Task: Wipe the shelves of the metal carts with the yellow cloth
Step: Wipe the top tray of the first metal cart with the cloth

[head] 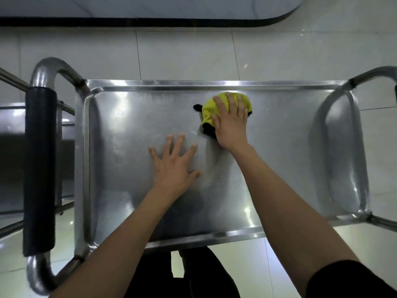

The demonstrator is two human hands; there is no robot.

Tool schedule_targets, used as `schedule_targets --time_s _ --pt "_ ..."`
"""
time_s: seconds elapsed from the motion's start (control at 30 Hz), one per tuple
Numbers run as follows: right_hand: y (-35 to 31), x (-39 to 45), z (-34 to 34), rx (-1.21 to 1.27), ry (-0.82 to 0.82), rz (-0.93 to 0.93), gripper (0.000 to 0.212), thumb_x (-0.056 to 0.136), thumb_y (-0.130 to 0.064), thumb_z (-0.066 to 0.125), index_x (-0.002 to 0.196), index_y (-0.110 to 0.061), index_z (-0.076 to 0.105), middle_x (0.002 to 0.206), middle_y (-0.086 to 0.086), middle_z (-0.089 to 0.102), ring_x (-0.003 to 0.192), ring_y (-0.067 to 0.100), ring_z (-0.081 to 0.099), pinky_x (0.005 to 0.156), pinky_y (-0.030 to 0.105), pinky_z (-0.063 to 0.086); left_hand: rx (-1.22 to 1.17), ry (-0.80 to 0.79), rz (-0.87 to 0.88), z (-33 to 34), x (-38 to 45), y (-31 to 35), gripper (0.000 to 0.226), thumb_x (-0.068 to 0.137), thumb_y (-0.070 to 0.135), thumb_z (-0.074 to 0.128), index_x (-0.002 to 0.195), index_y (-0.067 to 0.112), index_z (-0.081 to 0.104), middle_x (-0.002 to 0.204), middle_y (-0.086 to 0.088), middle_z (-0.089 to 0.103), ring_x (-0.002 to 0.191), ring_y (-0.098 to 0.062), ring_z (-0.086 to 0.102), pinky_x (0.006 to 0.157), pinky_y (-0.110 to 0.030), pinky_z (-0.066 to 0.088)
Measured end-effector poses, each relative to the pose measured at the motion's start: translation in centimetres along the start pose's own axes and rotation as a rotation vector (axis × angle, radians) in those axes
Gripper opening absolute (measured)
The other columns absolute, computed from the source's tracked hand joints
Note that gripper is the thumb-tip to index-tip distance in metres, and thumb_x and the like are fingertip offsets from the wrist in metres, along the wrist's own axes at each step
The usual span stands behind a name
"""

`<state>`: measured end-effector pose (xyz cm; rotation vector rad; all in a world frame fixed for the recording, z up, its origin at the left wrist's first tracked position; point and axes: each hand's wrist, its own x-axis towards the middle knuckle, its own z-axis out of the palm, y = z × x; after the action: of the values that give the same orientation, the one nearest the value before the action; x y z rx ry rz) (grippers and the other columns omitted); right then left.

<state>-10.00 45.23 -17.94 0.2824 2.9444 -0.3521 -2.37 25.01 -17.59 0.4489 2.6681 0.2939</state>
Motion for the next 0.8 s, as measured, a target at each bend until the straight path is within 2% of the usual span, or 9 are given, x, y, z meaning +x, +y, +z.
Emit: schedule_targets --time_s 0.13,0.27,0.4,0.47,0.6,0.7,0.73,0.8 --pt "1.4 -6.7 0.5 0.054 -0.02 -0.068 0.049 0.102 -0.034 0.043 0.15 -0.029 0.037 0.162 0.006 0.021 0.15 0.035 0.009 0.12 0.053 0.01 0.023 -0.091 0.044 -0.4 0.7 -1.9 0.091 0.079 0.068 0.061 0.155 0.049 0.014 0.167 0.009 -0.01 0.153 -0.023 -0.012 0.115 -0.07 -0.003" --pt "2.9 -16.7 1.8 0.089 -0.047 -0.102 0.047 0.102 -0.035 0.042 0.149 -0.032 0.036 0.162 0.004 0.02 0.151 0.033 0.008 0.119 0.056 0.015 0.022 -0.085 0.03 -0.5 0.7 -1.8 0.092 0.081 0.061 0.068 0.156 0.045 0.017 0.167 0.008 -0.008 0.153 -0.021 -0.011 0.118 -0.067 0.001" --pt "3.6 -25.9 3.3 0.093 -0.094 -0.107 0.053 0.099 -0.035 0.031 0.151 -0.037 0.026 0.163 0.001 0.013 0.152 0.029 0.001 0.121 0.055 0.011 0.012 -0.068 -0.04 -0.4 0.1 -0.7 0.09 0.082 0.056 0.07 0.155 0.044 0.019 0.168 0.004 -0.005 0.153 -0.028 -0.009 0.119 -0.065 0.005" --pt "3.3 -29.2 4.1 0.07 -0.111 -0.129 0.055 0.099 -0.033 0.033 0.153 -0.037 0.023 0.164 0.002 0.011 0.152 0.03 -0.001 0.12 0.056 0.011 0.02 -0.049 -0.073 -0.2 -0.7 -0.4 0.086 0.084 0.056 0.068 0.154 0.044 0.02 0.167 0.001 -0.003 0.152 -0.036 -0.006 0.118 -0.065 0.009" --pt "2.6 -31.4 4.5 0.077 -0.153 -0.133 0.062 0.099 -0.024 0.046 0.155 -0.034 0.021 0.165 0.005 0.008 0.152 0.032 -0.004 0.119 0.059 0.012 -0.031 0.031 -0.16 0.5 -2.8 0.3 0.085 0.086 0.059 0.064 0.155 0.031 0.023 0.165 -0.007 0.005 0.15 -0.04 0.002 0.119 -0.059 0.015" --pt "2.3 -31.4 4.1 0.089 -0.158 -0.131 0.057 0.097 -0.033 0.027 0.155 -0.032 0.023 0.165 0.004 0.008 0.152 0.031 -0.004 0.119 0.06 0.009 -0.033 0.08 -0.17 1.0 -4.2 0.5 0.085 0.094 0.057 0.054 0.157 0.016 0.016 0.165 -0.008 0.011 0.151 -0.037 0.006 0.119 -0.057 0.017" --pt "2.1 -31.2 4.1 0.097 -0.15 -0.134 0.057 0.097 -0.033 0.025 0.154 -0.032 0.024 0.165 0.003 0.01 0.152 0.031 -0.004 0.119 0.06 0.01 -0.063 0.101 -0.167 0.9 -4.4 0.1 0.08 0.097 0.053 0.049 0.158 0.013 0.015 0.165 -0.007 0.014 0.152 -0.035 0.008 0.119 -0.056 0.018" --pt "1.7 -30.3 4.2 0.095 -0.117 -0.155 0.057 0.098 -0.024 0.037 0.153 -0.033 0.027 0.165 0.003 0.012 0.152 0.031 -0.001 0.119 0.06 0.012 -0.076 0.155 -0.149 0.2 -4.3 -1.0 0.066 0.101 0.046 0.044 0.156 0.015 0.025 0.163 -0.006 0.023 0.15 -0.032 0.014 0.116 -0.056 0.021"
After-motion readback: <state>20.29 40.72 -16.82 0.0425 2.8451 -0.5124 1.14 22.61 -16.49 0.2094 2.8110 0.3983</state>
